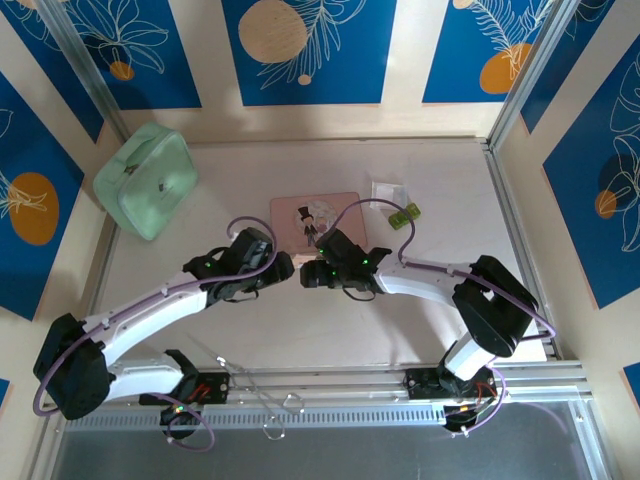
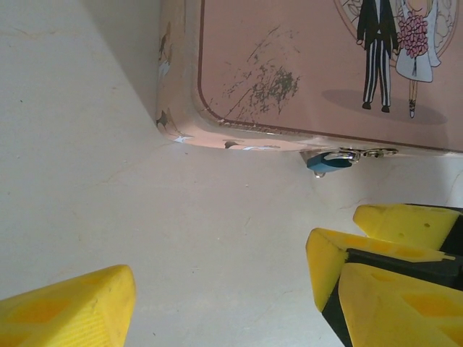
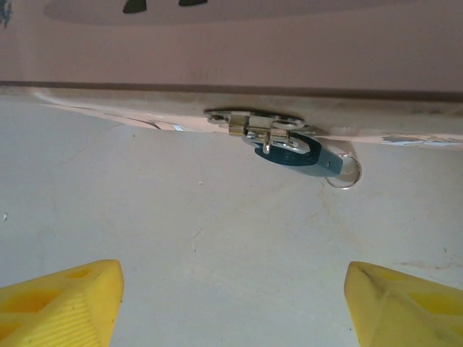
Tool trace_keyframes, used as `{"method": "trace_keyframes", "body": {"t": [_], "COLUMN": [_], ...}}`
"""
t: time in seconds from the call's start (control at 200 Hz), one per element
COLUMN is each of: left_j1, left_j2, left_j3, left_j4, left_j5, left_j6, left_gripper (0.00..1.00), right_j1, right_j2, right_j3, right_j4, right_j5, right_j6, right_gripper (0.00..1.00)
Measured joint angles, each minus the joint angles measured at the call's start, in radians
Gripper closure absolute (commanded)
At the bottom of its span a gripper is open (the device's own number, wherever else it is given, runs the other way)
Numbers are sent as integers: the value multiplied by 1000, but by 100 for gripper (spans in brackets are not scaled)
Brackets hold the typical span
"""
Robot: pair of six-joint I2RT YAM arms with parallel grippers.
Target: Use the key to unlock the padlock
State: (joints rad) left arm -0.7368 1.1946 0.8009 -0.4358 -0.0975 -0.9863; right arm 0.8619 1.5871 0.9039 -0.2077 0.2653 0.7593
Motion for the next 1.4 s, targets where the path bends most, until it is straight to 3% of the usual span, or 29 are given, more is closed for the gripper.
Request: {"method": "trace_keyframes", "body": {"t": [0.75,1.396], "left_j1": [0,2], "left_j2": [0,0], "left_j3": [-3,-15], "left_j4": [69,85], "left_j5": [5,20], "left_j6": [24,53], "left_gripper": [26,26], "right_j1": [-7,-26], "right_j2": [-27,88], "right_j3": [-59,18], "right_j4": [88,118], "right_j5": [72,79], "right_j6": [-29,-102], "right_gripper": [20,22]}}
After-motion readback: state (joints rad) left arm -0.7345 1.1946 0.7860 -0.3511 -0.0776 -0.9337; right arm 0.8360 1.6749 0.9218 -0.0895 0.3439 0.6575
